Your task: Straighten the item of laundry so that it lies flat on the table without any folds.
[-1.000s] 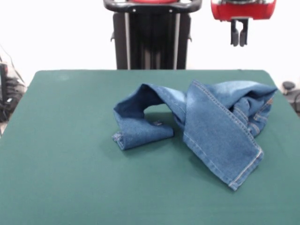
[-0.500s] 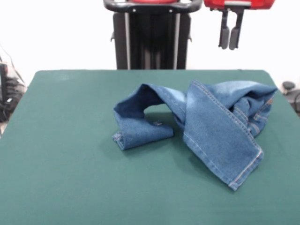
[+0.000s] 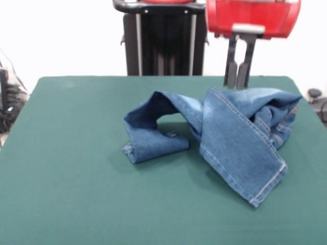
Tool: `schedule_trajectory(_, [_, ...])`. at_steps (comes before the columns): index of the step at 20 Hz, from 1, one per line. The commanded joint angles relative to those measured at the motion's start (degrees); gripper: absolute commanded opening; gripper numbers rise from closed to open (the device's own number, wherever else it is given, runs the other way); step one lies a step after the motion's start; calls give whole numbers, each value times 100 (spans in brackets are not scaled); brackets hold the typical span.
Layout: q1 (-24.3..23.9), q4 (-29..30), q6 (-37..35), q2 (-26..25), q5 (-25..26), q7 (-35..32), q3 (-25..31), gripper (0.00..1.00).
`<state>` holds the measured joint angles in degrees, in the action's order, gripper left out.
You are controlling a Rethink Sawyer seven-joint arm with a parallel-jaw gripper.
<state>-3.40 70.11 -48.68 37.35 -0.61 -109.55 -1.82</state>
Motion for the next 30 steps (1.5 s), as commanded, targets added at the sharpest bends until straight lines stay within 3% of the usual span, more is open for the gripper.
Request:
schedule_trajectory(1, [85, 236, 675, -1038, 114, -986, 225, 0])
schedule_trajectory(12, [-180, 73, 1066, -1660, -35, -302, 666, 0])
schedule_trajectory(24, [-596, -512, -287, -2376, -6, 796, 1407, 0])
schedule_trajectory(30, [-606, -387, -152, -2231, 119, 563, 1413, 0])
